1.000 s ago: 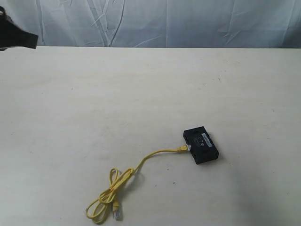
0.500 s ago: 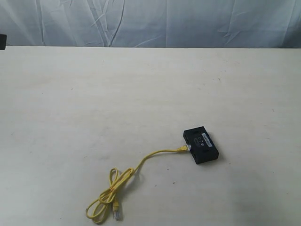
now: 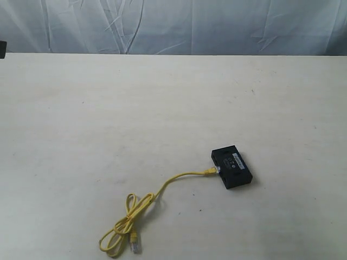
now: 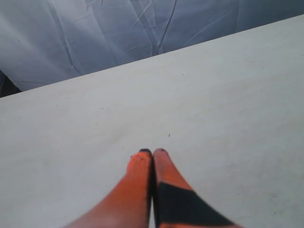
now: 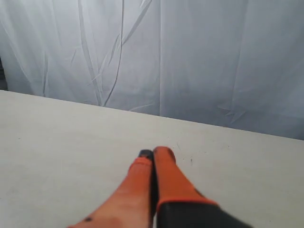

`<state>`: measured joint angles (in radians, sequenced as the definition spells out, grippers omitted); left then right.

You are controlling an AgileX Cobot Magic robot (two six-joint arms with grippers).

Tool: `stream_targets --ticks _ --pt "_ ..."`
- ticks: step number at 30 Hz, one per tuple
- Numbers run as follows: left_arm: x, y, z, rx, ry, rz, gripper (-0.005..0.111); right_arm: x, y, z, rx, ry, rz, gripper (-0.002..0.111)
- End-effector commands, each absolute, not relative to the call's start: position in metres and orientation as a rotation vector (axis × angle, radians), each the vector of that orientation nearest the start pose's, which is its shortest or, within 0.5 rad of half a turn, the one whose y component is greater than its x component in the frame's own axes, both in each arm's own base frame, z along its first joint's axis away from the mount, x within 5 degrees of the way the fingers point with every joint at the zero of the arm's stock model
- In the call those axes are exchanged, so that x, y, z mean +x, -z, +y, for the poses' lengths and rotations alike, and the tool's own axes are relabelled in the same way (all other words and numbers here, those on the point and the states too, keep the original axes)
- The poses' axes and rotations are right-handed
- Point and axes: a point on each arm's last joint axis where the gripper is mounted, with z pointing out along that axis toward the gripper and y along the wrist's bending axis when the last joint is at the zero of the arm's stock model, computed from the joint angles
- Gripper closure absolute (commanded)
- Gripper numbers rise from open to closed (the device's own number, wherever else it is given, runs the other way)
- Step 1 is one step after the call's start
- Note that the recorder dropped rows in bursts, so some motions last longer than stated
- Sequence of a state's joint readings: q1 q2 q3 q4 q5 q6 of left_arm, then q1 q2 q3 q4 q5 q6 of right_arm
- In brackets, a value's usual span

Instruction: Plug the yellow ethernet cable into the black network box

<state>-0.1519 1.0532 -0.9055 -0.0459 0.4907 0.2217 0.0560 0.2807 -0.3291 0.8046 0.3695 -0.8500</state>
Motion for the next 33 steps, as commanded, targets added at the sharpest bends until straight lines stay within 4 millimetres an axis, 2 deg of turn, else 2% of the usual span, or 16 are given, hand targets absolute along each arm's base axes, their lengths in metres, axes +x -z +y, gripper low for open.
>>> stream_targets --ticks 1,6,12,19,33 --pt "0.219 -0.348 -0.034 0.369 -0.016 2.072 0.107 0.056 -0.273 0.021 -0.268 -0.139 1.548 0.109" --pt "0.219 -0.348 -0.034 0.370 -0.016 2.072 0.107 0.045 -0.271 0.018 -0.236 -0.103 1.457 0.109" --pt "0.219 -0.348 -0.034 0.370 -0.016 2.072 0.107 0.048 -0.261 0.015 -0.225 -0.070 1.492 0.109" --pt "0.219 -0.348 -0.034 0.370 -0.016 2.072 0.107 0.050 -0.255 0.008 -0.050 -0.133 1.568 0.109" --pt "0.219 -0.348 -0.034 0.372 -0.019 2.072 0.107 0.050 -0.254 0.004 -0.028 -0.086 1.579 0.109"
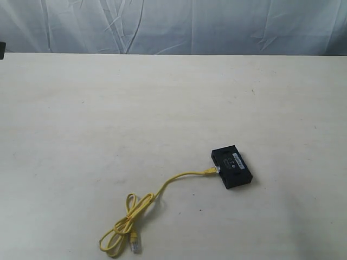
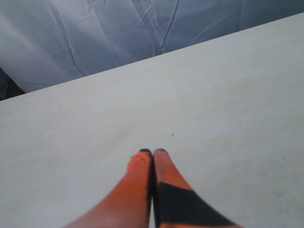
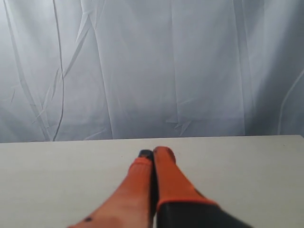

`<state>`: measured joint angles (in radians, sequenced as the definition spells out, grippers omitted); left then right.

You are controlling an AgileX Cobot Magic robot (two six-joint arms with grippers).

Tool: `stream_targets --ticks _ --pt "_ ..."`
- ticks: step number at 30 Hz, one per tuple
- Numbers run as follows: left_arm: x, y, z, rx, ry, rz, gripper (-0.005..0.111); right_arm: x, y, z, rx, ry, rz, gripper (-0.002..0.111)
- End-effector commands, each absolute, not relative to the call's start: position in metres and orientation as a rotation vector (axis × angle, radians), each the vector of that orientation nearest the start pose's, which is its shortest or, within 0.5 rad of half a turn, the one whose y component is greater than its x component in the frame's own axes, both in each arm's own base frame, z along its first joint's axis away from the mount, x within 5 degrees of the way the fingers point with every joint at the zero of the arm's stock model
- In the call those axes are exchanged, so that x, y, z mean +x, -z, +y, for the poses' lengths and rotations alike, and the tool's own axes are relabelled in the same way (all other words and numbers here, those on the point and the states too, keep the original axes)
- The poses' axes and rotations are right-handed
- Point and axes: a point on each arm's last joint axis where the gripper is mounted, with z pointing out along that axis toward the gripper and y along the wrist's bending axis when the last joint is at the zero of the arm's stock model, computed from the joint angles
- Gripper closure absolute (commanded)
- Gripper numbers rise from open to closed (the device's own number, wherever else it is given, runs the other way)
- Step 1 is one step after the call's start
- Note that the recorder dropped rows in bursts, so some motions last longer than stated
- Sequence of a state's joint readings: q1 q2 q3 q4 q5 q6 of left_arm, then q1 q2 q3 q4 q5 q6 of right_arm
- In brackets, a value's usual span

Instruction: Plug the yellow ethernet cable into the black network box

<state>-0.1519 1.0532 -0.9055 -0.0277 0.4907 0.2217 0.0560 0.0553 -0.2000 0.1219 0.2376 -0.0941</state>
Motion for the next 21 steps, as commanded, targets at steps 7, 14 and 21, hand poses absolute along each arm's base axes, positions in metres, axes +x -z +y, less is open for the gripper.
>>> stream_targets --ticks 7,14,21 --pt "0.219 -0.348 -0.034 0.372 -0.019 2.072 0.107 0.050 -0.254 0.003 -0.027 -0.064 1.581 0.109" --pt "0.219 -0.348 -0.034 0.372 -0.019 2.072 0.107 0.051 -0.236 0.002 -0.049 -0.026 1.643 0.109" --pt "0.219 -0.348 -0.034 0.372 -0.019 2.072 0.107 0.054 -0.193 0.002 -0.043 -0.039 1.748 0.109"
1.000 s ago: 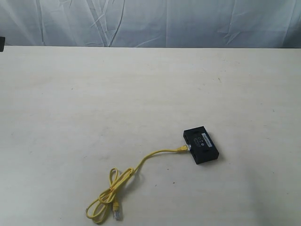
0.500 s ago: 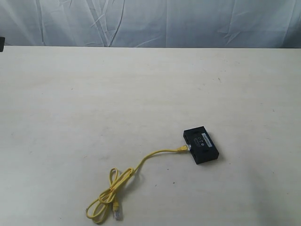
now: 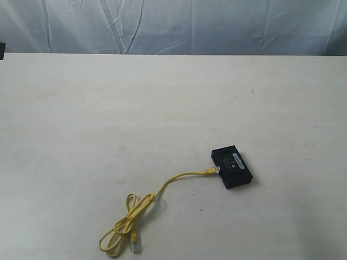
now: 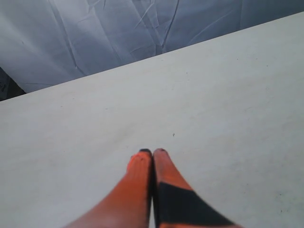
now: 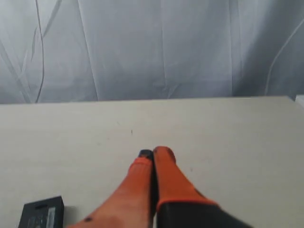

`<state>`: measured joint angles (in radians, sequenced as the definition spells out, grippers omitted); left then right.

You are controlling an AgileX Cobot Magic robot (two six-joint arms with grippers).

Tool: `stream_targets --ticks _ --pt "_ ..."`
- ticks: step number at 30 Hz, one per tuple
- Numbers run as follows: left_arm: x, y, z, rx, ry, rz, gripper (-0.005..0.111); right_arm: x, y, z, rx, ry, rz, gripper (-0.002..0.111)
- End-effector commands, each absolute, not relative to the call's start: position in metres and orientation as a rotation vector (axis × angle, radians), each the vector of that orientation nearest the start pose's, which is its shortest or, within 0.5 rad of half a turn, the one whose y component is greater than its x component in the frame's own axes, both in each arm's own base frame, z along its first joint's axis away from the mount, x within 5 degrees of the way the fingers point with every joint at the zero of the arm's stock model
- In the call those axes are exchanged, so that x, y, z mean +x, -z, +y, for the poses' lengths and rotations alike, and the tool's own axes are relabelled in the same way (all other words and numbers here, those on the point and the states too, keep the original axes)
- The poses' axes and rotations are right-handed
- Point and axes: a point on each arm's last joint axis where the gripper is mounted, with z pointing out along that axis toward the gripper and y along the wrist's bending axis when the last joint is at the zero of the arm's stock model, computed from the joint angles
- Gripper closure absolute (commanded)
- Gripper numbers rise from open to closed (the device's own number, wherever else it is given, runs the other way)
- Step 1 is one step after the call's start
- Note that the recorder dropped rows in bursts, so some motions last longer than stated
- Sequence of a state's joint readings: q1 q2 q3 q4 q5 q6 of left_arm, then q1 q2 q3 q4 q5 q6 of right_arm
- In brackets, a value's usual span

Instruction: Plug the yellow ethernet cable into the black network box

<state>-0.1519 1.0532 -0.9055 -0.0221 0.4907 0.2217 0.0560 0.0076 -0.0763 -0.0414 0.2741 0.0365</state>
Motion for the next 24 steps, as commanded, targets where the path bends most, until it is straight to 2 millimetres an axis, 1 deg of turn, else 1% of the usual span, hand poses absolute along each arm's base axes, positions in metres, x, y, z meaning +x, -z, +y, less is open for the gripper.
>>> stream_targets --ticks 1,3,24 --pt "0.2197 -0.3486 -0.0341 0.370 -0.019 2.064 0.107 0.0547 -0.1878 0.0025 -0.041 -0.042 1.764 0.109" --pt "0.2196 -0.3484 -0.0341 0.372 -0.020 2.066 0.107 0.0543 -0.1858 0.0027 -0.036 -0.048 1.787 0.109" --pt "0.2196 -0.3484 -0.0340 0.373 -0.023 2.066 0.107 0.0543 -0.1857 0.0028 -0.033 -0.052 1.787 0.109"
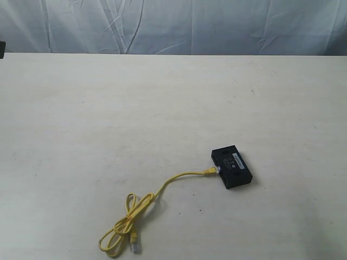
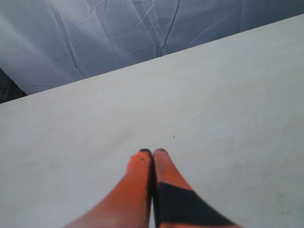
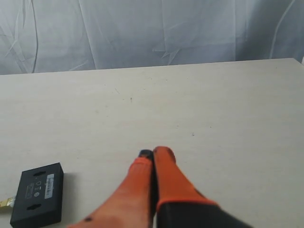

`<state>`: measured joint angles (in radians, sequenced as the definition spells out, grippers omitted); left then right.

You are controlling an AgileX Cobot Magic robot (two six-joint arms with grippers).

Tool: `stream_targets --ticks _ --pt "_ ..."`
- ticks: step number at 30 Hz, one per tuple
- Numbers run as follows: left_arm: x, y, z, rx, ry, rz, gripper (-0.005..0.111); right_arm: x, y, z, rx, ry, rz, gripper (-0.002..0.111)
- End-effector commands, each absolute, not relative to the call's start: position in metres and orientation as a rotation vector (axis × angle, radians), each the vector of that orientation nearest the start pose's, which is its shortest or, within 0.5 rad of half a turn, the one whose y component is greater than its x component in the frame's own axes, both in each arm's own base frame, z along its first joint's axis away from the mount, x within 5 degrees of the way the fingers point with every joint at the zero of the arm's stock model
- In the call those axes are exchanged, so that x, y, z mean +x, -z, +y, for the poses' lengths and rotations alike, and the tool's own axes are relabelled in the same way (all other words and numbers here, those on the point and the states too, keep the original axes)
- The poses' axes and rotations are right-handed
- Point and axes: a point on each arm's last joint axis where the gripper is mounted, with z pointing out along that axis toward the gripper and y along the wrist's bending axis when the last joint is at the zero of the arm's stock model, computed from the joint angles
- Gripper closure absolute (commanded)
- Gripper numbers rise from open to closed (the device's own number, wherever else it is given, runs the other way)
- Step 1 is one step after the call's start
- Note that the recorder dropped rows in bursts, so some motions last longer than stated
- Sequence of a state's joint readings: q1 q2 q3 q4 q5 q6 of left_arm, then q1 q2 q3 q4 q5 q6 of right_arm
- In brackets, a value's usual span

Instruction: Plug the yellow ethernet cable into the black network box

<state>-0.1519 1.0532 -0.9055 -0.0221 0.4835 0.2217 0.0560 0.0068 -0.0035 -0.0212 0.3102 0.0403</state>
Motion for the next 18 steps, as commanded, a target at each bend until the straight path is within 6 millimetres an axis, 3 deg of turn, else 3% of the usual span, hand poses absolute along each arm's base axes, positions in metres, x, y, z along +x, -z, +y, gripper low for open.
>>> stream_targets --ticks 1,5,9,15,18 --pt "0.217 -0.350 -0.033 0.376 -0.028 2.065 0.107 0.054 -0.186 0.003 -0.033 -0.052 1.787 0.109" --pt "0.196 -0.363 -0.025 0.326 -0.021 2.043 0.107 0.054 -0.186 0.003 -0.031 -0.055 1.787 0.109" --pt "0.165 -0.363 -0.015 0.233 0.008 2.025 0.107 0.054 -0.186 0.003 -0.031 -0.055 1.787 0.109" --pt "0.119 -0.335 -0.007 0.170 -0.009 1.986 0.107 0.054 -0.186 0.003 -0.029 -0.057 1.788 0.109" --pt "0.100 -0.310 -0.006 0.169 -0.013 1.972 0.107 0.054 -0.186 0.003 -0.029 -0.057 1.788 0.109"
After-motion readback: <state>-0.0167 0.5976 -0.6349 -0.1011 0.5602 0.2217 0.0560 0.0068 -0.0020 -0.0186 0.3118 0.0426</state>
